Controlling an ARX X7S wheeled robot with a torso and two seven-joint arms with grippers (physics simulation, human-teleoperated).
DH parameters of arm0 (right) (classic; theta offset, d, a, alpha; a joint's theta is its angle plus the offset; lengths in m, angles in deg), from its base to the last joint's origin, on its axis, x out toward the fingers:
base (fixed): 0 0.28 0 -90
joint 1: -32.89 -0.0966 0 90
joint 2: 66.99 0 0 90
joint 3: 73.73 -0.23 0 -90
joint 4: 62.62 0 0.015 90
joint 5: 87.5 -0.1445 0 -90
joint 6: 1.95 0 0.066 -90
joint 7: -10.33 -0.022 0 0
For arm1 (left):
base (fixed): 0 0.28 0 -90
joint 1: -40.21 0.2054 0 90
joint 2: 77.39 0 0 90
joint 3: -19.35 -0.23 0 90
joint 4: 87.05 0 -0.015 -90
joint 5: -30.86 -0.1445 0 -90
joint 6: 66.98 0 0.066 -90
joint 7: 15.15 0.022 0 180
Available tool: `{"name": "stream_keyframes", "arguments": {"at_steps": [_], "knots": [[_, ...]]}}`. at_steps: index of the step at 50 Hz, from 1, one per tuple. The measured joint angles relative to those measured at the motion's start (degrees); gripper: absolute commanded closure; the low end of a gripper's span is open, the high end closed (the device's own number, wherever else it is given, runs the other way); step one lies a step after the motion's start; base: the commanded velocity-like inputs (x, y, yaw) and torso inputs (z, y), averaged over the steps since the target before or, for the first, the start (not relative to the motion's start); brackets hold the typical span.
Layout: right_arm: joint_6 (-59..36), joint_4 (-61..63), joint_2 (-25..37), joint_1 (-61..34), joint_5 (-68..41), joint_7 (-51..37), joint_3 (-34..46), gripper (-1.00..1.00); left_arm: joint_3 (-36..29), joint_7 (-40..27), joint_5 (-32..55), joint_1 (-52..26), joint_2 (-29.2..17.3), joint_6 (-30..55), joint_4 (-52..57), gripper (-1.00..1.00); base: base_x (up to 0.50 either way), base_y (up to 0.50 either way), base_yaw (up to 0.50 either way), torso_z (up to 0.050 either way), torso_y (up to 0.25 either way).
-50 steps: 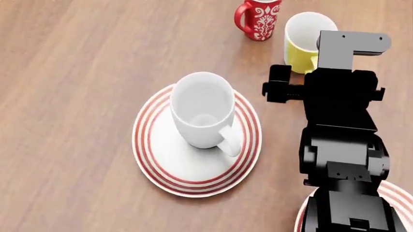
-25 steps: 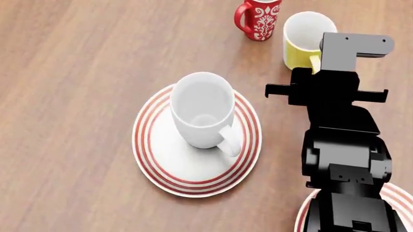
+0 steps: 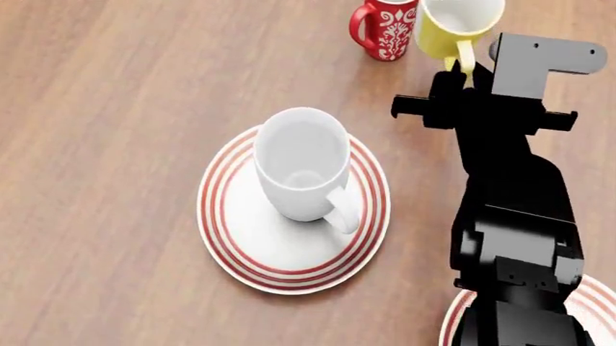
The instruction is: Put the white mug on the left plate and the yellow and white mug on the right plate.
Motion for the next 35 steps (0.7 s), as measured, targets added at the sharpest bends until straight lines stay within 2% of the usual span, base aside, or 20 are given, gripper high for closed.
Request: {"name": "stream_keyframes", "arguments": {"at_steps": [15,25,35], "knots": [[-11.1,29.1,-0.6,12.2,-0.5,0.7,0.0,1.0,-0.5,-0.2,0.0,-0.3,-0.2,0.2,-0.2,-1.0,0.0,0.0,0.0,0.0,0.0],[-15.4,38.0,-0.7,15.6,-0.5,0.5,0.7,1.0,-0.7,-0.3,0.0,-0.5,-0.4,0.3,-0.2,-1.0,0.0,0.0,0.0,0.0,0.0],[-21.5,50.7,-0.6,23.1,-6.5,3.5,-2.3,1.0,-0.8,0.1,-0.5,0.7,0.4,-1.1,-0.6,-1.0,0.0,0.0,0.0,0.0,0.0]]}}
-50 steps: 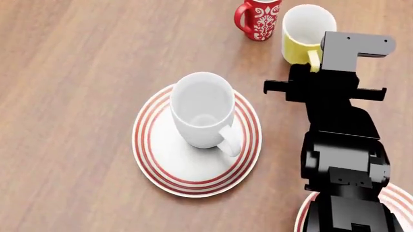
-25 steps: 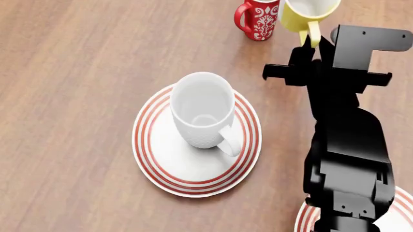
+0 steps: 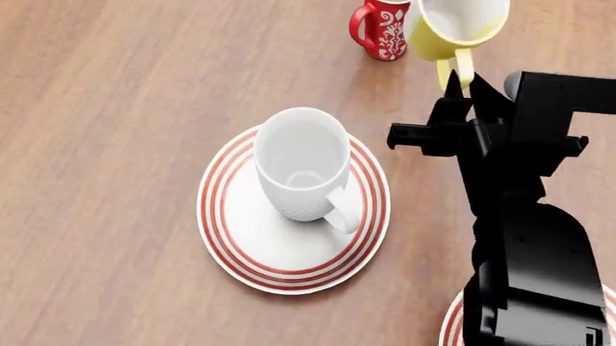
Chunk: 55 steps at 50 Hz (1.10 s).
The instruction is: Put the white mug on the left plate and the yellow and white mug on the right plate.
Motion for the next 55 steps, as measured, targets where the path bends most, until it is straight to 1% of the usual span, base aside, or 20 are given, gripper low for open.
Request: {"name": "stream_keyframes", "arguments": {"at_steps": [13,31,43,55], "knots": [[-8.0,18.1,1.9,11.3,-6.2,2.3,-3.7,1.0,-1.0,0.4,-1.1,0.1,0.4,-0.2,-0.3,-1.0,0.0,0.0,0.0,0.0,0.0],[-16.9,40.3,4.2,25.3,-14.6,2.8,-10.6,1.0,-1.1,0.1,-0.7,-0.9,-0.3,0.3,-0.6,-1.0,0.0,0.0,0.0,0.0,0.0],[-21.7,49.9,7.0,33.9,-15.8,1.3,-13.9,1.0,-1.4,-0.1,-0.7,-1.1,-0.8,0.7,-0.3,-1.0,0.0,0.0,0.0,0.0,0.001],[-26.0,56.1,9.9,40.1,-14.7,-0.9,-14.9,1.0,-1.9,-0.2,-0.9,-1.3,-1.0,0.9,-0.3,-1.0,0.0,0.0,0.0,0.0,0.0]]}}
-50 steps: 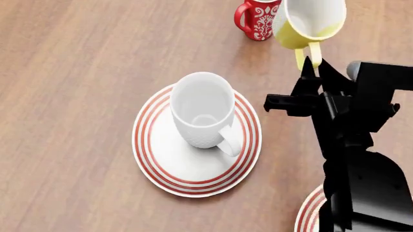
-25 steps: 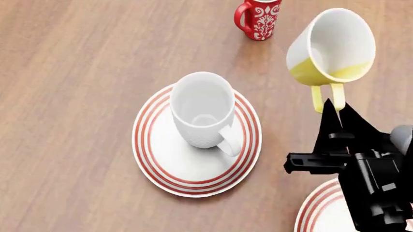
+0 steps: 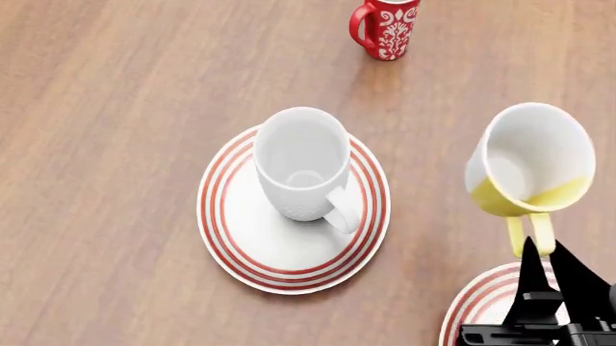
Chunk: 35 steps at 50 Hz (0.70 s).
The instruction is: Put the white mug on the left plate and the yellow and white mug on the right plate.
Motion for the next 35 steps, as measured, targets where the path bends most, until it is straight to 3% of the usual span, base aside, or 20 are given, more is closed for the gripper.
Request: {"name": "stream_keyframes", "arguments": {"at_steps": [20,35], "knots": [[-5.1,4.9,3.2,6.9,0.1,-0.9,-0.7,1.0,-0.5,0.0,-0.3,0.0,-0.2,-0.1,-0.2,-1.0,0.0,0.0,0.0,0.0,0.0],[-3.7,4.9,3.7,11.7,0.4,-0.1,-2.5,1.0,-0.8,-0.2,-0.3,-0.1,-0.5,0.0,-0.1,-1.0,0.0,0.0,0.0,0.0,0.0]]}}
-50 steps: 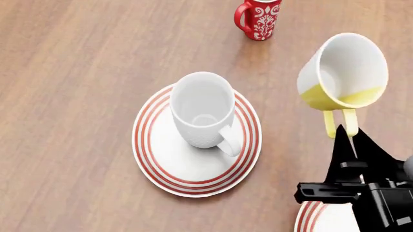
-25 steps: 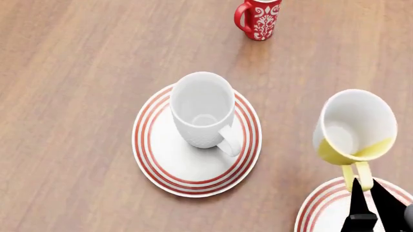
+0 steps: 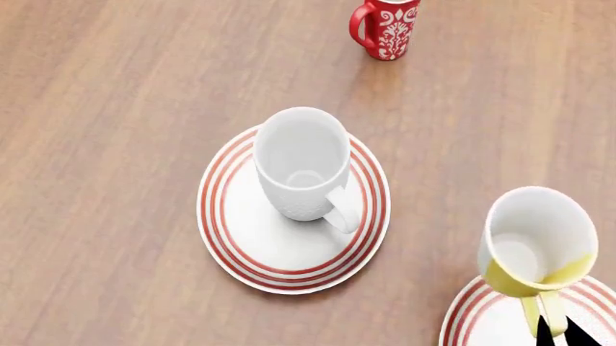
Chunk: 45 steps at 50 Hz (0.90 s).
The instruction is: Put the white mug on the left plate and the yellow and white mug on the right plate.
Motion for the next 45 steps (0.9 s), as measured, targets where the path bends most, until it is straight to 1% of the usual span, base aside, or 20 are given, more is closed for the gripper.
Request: {"name": "stream_keyframes", "arguments": {"at_steps": [9,25,45], "knots": [[2.1,-0.6,-0.3,3.4,0.3,0.8,-1.6,1.0,-1.1,0.0,-0.6,-0.8,0.0,0.6,-0.3,-1.0,0.0,0.0,0.0,0.0,0.001],[6.4,-0.9,-1.9,10.3,-0.4,2.9,-7.1,1.0,-2.5,0.2,-1.4,-1.6,0.0,1.1,-1.1,-1.0,0.0,0.0,0.0,0.0,0.0],[12.0,-4.5,-3.6,14.8,0.3,5.2,-8.7,1.0,-2.9,-0.1,-1.5,-2.0,-0.2,1.5,-1.2,-1.0,0.0,0.0,0.0,0.0,0.0]]}}
